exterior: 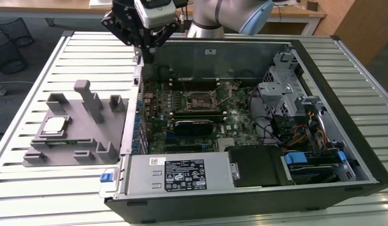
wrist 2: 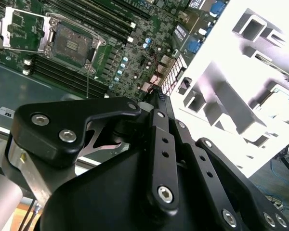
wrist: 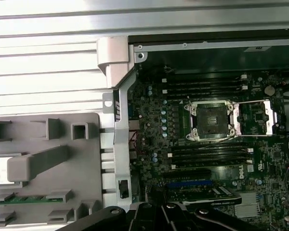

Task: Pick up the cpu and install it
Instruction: 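Reach for the cpu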

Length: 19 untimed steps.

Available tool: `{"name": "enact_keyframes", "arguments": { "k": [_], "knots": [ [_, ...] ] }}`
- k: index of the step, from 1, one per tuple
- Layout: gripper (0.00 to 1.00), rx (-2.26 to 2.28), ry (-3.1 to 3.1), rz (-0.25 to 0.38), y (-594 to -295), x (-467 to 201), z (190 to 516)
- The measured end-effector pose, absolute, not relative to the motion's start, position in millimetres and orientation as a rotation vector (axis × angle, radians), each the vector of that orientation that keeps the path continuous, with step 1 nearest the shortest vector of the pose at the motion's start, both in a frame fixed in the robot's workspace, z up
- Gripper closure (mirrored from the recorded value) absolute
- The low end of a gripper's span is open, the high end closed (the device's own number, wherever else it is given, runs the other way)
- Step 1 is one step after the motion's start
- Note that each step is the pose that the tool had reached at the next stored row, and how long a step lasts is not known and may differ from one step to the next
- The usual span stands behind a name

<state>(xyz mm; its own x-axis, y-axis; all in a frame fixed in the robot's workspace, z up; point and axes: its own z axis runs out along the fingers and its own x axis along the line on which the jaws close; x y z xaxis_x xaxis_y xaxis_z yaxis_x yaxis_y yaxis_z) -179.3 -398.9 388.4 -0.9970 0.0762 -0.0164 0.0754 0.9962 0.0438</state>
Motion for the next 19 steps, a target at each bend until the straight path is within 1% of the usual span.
{"name": "enact_keyframes", "arguments": {
  "k": [19],
  "knots": [
    [0.89, 0.119, 3.121, 0.067, -398.9, -193.4, 387.4]
  ]
}}
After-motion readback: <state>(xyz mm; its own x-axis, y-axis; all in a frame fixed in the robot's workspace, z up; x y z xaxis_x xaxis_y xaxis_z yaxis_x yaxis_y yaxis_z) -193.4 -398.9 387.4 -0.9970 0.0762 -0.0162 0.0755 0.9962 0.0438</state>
